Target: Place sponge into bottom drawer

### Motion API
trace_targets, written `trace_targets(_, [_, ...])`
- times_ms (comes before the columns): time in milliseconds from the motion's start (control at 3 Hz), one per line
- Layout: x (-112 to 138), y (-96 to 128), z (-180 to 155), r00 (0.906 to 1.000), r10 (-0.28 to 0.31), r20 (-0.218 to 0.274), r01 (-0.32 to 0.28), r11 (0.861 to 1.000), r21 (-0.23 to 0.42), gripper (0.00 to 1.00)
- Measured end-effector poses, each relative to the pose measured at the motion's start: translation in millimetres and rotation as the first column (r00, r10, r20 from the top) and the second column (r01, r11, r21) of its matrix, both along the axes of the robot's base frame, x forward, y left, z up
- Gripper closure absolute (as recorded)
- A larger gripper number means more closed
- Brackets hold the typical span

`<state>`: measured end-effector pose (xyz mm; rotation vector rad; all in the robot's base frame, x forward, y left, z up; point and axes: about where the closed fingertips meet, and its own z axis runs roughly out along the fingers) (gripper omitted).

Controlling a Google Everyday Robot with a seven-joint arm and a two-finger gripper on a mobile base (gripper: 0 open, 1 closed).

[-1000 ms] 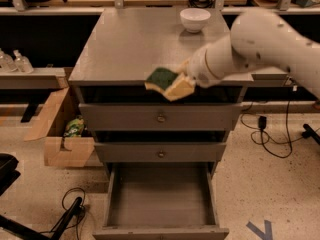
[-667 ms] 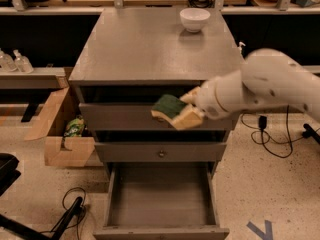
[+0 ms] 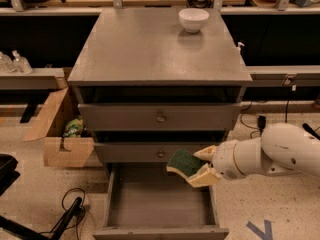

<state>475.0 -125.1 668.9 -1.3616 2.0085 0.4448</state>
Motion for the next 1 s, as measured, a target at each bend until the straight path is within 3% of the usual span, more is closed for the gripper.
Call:
trace_targets(333, [0,0,0,1.0000,0.000,0.000,0.000,1.000,0.000,1.00])
trace_targets(667, [7,11,-28,0.9990,0.005,-0.045,-0.005,1.000,0.001,1.00])
trace_targets(1000, [20,34,-95,0.9947,0.017,-0.102,-0.012,0.999,0.043,1.00])
